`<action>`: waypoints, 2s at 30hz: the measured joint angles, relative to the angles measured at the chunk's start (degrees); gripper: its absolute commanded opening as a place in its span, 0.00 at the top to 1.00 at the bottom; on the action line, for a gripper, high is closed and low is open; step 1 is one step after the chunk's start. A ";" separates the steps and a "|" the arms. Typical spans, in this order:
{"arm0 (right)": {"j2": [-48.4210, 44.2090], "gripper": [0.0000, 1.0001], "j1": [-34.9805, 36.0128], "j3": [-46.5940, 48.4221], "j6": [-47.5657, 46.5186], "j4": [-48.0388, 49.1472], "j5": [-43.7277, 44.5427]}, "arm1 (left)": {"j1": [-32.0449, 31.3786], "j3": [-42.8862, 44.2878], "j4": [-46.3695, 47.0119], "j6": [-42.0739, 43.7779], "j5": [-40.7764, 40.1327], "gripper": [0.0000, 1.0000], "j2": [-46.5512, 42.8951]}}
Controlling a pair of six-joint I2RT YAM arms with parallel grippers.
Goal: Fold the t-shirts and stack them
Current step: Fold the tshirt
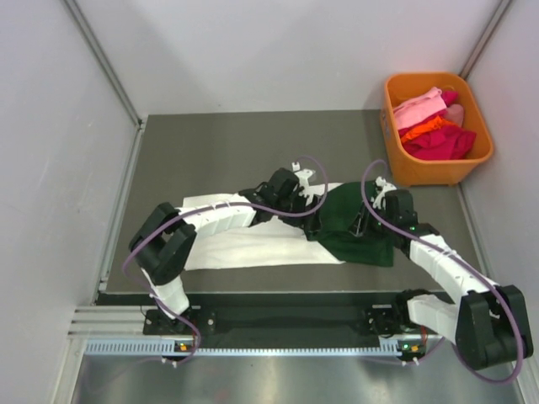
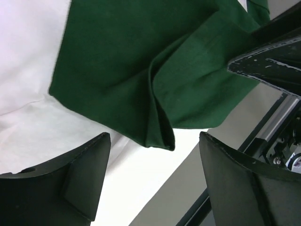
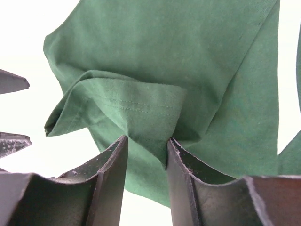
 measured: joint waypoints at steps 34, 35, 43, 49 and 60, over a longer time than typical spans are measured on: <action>-4.52 0.32 0.07 -0.83 1.84 -0.94 2.84 | -6.01 1.01 -8.57 14.01 -4.37 1.00 -2.49; -4.55 0.33 0.04 -0.83 1.77 -0.94 2.60 | -5.99 0.98 -9.18 14.67 -4.26 1.00 -2.49; -2.89 0.36 0.04 -0.83 1.81 -1.42 -1.33 | -6.01 -3.61 -10.51 17.35 -3.17 1.00 -2.73; -2.69 0.34 0.37 -0.83 3.61 -5.16 -4.31 | -5.99 -5.44 -10.54 17.84 -3.26 1.00 -4.00; 2.16 0.40 0.59 -0.81 2.91 -3.45 -12.35 | -5.99 -9.42 -7.32 17.07 -1.29 0.78 -5.51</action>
